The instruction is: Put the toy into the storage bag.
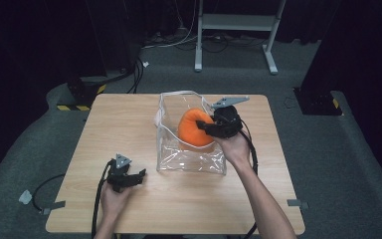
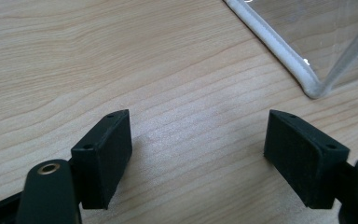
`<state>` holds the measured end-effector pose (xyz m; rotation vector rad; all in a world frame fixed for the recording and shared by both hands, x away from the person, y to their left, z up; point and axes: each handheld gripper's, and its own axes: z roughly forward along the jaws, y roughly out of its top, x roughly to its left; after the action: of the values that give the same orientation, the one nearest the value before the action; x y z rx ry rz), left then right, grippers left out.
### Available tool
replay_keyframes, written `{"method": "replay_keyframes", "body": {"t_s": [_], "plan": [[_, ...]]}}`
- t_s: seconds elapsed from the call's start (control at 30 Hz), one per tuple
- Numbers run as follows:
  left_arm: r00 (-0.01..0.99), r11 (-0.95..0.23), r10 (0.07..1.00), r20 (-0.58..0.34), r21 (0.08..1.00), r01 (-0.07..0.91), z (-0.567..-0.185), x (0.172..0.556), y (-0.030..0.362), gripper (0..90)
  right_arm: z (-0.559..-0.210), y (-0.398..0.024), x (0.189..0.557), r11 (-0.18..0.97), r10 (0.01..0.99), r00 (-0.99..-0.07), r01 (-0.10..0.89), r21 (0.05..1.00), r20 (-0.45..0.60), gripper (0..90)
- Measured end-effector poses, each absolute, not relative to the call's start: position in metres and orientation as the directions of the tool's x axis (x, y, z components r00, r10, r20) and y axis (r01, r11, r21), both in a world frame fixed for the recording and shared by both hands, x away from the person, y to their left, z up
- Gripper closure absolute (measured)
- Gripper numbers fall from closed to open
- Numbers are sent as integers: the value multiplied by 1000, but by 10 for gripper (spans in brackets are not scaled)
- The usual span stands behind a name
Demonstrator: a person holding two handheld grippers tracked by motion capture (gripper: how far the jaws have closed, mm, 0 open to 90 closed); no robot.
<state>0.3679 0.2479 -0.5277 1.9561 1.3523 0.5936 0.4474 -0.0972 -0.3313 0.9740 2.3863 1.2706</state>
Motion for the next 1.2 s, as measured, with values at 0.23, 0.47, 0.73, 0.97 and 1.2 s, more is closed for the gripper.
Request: {"method": "replay_keyframes", "body": {"t_s": [0.23,0.47,0.73,0.97,1.2], "plan": [[357,-232,934,-9,745,626,-528,368,248,232,-333,-96,447,406,674,-736,441,800,64,638],[357,-232,934,-10,745,626,-528,368,248,232,-334,-95,446,421,690,-723,443,791,37,612],[356,-230,934,-11,746,625,-528,368,248,233,-337,-93,447,439,693,-720,457,773,32,580],[357,-231,934,-10,746,625,-528,368,248,233,-339,-92,447,454,695,-719,473,755,33,546],[357,-232,934,-9,746,625,-528,368,248,232,-341,-92,447,459,700,-714,487,743,35,499]]}}
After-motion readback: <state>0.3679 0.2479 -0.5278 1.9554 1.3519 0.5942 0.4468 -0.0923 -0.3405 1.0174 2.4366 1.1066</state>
